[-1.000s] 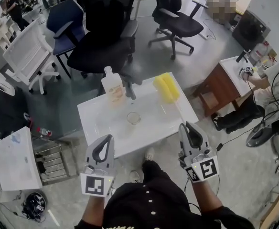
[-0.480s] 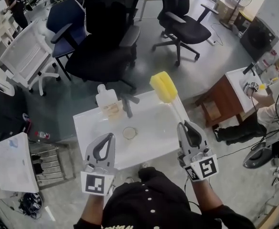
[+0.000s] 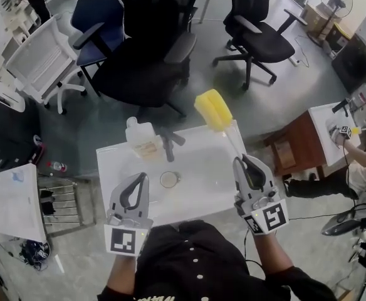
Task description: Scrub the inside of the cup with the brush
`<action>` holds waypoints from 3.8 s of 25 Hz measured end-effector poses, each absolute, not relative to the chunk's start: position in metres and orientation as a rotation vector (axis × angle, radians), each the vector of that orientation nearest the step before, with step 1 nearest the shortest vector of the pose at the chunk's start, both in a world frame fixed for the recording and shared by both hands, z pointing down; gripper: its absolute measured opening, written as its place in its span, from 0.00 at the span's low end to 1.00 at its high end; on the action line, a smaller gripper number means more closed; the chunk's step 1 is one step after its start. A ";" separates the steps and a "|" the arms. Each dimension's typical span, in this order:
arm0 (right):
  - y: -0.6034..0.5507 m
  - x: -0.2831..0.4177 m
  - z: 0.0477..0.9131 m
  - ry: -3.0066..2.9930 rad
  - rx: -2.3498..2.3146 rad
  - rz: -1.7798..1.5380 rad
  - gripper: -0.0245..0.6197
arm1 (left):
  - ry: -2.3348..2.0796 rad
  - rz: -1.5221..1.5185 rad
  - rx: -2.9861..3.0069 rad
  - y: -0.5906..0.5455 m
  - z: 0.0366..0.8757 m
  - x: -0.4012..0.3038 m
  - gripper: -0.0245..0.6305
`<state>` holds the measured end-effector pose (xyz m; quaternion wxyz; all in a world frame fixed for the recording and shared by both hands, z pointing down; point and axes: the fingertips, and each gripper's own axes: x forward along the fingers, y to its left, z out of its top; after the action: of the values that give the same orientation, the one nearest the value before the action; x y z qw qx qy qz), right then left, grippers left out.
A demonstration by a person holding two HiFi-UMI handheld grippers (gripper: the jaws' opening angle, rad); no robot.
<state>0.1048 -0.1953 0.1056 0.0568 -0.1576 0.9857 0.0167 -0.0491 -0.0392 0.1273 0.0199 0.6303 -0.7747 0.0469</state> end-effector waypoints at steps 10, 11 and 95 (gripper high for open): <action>-0.188 0.072 0.126 3.015 -0.319 0.062 0.11 | -2.292 0.242 1.988 -0.043 0.168 -0.058 0.08; -0.184 0.069 0.128 3.021 -0.301 0.060 0.11 | -2.277 0.259 1.988 -0.043 0.173 -0.060 0.08; -0.114 -0.004 0.473 3.218 1.910 1.535 0.12 | -1.390 1.068 2.144 -0.048 0.551 -0.053 0.18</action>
<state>-0.0038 -0.1144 0.4732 -0.4364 0.4248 0.7159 0.3414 -0.0535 -0.0475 0.5512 0.1852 0.7607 -0.4932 0.3791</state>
